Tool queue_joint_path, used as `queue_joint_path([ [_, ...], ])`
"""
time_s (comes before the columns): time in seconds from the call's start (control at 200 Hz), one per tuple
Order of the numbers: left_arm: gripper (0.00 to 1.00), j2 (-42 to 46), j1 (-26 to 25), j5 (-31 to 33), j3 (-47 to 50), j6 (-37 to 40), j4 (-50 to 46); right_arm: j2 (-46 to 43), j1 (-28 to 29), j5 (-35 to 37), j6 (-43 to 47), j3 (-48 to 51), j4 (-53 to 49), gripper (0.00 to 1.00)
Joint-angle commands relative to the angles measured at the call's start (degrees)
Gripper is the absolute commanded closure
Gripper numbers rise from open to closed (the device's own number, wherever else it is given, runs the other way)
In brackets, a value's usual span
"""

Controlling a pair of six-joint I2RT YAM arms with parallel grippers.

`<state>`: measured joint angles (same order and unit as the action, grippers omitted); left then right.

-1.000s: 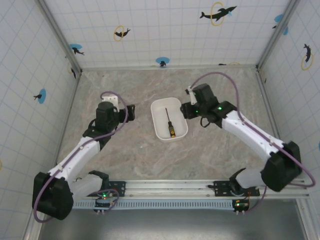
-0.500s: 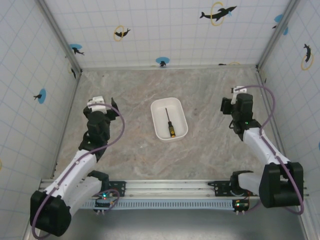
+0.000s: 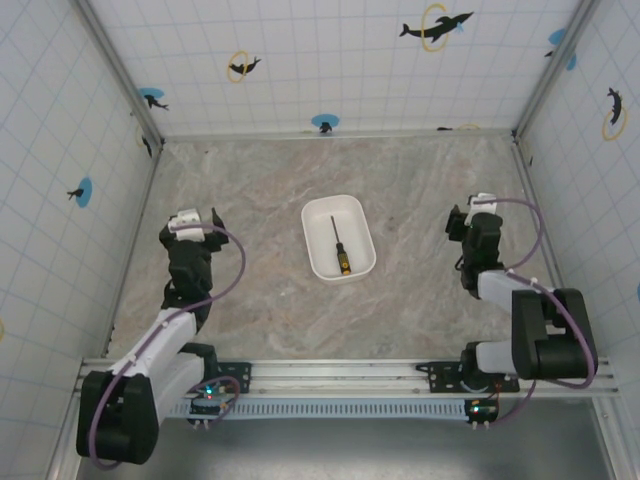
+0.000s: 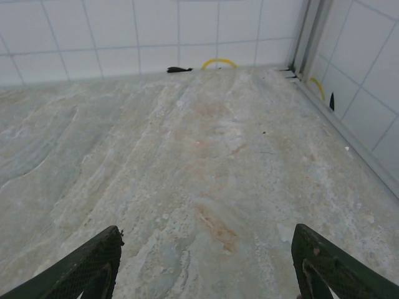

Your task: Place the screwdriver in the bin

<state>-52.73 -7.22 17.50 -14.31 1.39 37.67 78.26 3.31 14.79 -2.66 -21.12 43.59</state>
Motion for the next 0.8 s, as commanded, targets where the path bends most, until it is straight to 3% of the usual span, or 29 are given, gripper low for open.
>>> queue_joint_path([
  [0.0, 0.03, -1.29, 2.14, -7.12, 2.27, 0.47, 6.84, 5.9, -0.19, 4.6, -1.49, 4.22, 15.89, 0.27],
  [0.055, 0.03, -2.04, 2.59, -7.99, 2.91, 0.29, 8.18, 7.47, -0.37, 5.35, -1.61, 5.26, 21.02, 0.27],
  [0.125, 0.03, -3.23, 2.97, -8.76, 3.33, 0.69, 9.46, 5.3, -0.36, 5.52, -2.09, 3.97, 14.38, 0.26],
  [0.375, 0.03, -9.26, 5.0, -10.81, 6.37, 1.03, 17.31, 5.74, -0.12, 5.87, -1.92, 3.84, 14.79, 0.25],
  [0.626, 0.03, -23.28, 6.16, -15.33, 4.09, 1.21, 28.08, 5.77, -0.06, 6.13, -1.92, 3.81, 15.04, 0.25],
  [0.796, 0.03, -30.03, 6.17, -13.12, 2.92, 0.8, 32.82, 5.76, 0.1, 6.44, -1.86, 3.89, 15.07, 0.24],
])
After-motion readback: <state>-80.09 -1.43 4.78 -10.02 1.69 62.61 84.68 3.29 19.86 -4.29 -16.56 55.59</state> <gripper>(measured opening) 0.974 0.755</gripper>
